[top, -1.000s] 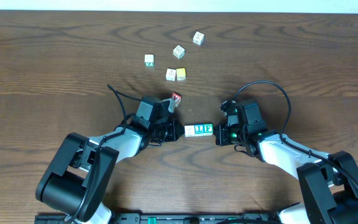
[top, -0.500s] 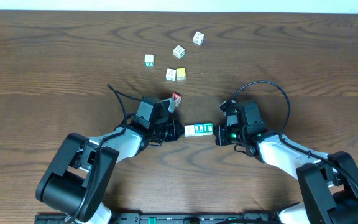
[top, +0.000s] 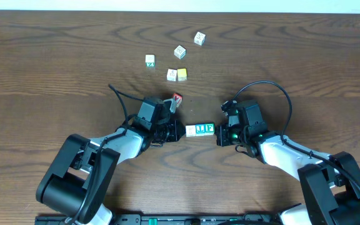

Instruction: Lift 3 blocks

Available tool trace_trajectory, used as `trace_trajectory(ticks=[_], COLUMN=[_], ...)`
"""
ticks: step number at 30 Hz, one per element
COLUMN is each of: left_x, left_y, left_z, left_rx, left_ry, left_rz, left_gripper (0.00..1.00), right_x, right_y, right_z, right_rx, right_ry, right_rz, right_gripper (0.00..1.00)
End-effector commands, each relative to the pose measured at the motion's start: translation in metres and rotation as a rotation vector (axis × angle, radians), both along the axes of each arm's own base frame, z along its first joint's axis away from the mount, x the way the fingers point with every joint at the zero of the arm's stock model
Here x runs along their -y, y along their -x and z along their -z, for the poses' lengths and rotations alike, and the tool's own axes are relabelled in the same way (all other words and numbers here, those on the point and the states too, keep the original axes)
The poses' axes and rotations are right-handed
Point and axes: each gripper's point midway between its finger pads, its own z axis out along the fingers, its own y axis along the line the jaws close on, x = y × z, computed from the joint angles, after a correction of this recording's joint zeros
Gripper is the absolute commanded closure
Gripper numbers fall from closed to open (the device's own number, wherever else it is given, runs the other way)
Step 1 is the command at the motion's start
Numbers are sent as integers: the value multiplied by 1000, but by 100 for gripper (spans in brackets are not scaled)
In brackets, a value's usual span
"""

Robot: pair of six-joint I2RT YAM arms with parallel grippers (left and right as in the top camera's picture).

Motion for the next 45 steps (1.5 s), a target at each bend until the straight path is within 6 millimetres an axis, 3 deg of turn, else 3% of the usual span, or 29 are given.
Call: trace_trajectory(ticks=[1, 9, 45], left_x=[18, 19, 21], left_y=[23, 22, 23], left_z=[6, 3, -18], left_rx=[-35, -40, -24], left_ry=[9, 19, 49], left_rz=[83, 75, 73], left_gripper=[93, 93, 93], right_x=[-55, -70, -71], right_y=[33, 38, 37], right_z=[-21, -26, -27], right_rx=[-57, -38, -40], right_ry=[-198, -191, -194], right_rz=[-207, -247, -243], right_gripper=[99, 99, 99])
